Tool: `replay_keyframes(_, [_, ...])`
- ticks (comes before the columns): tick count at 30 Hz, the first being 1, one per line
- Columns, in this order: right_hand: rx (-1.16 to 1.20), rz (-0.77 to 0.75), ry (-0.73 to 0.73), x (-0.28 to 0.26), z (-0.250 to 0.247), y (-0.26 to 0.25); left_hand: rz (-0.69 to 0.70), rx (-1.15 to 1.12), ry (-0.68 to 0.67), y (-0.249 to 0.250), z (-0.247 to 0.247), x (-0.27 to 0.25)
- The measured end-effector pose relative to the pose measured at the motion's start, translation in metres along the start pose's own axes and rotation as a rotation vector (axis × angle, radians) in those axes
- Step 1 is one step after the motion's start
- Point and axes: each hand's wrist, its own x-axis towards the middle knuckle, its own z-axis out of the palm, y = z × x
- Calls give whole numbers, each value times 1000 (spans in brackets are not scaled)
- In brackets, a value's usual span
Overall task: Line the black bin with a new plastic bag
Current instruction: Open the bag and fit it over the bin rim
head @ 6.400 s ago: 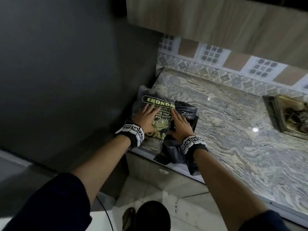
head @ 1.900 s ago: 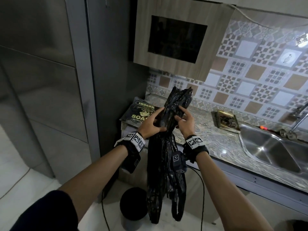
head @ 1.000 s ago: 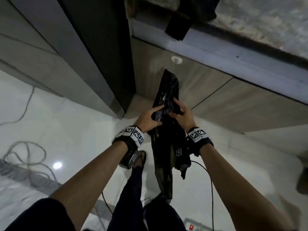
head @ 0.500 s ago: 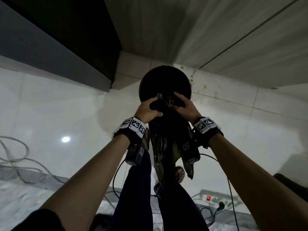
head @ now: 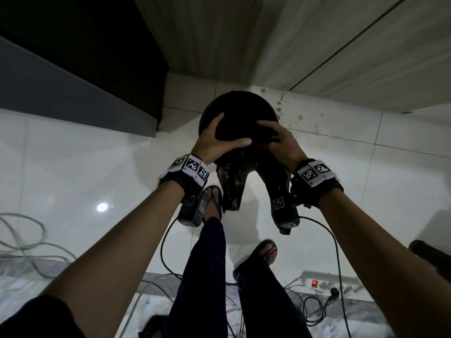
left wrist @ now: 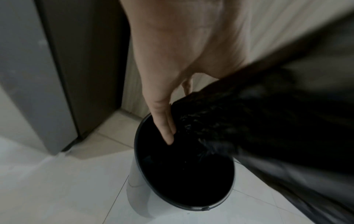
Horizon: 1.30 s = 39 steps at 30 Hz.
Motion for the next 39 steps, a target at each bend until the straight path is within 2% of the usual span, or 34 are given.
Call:
replay_keyframes(3, [55,10,77,-3,1,-15,-36,68,-162,6,-1,-13])
replay_keyframes(5, [107,44,57,-9,-2,-23,-15,139,-240,9,0,-20])
replay_keyframes(7, [105,51,-4,-16,-7,-28,24,220,-194,11,1,-24])
replay_keyframes(10, [-31,7,-95,-25,-13,-31,88,263,-20,13,0,-24])
replay_keyframes(13, [-304,-131,45,-25,-15,-25,122,202,105,13,-3,-18])
replay_keyframes(15, [-369,-188,152,-25,-17,-23,146,177,161,15,-7,-15])
replay_keyframes(18, [-463,-249,197,-18,-21,-25,163,199,218,16,-15,-8])
replay_keyframes(20, [-571,-245,206,-10,-25,-25,156,230,239,17,-20,-1])
replay_keyframes(25, [-663,-175,298,7,-22,-37,161,337,342,28,-26,15])
replay_keyframes(28, [-736,-301,298,14,-7,-54,177,375,357,39,-26,25])
replay_keyframes(32, [-770,-378,148,25,12,-61,192,425,347,47,-30,39])
replay_keyframes(36, [-764,-454,189,39,12,-56,254,447,325,45,-38,51])
replay_keyframes(39, [-809,-466,170,53,14,-48,298,418,253,45,-40,56])
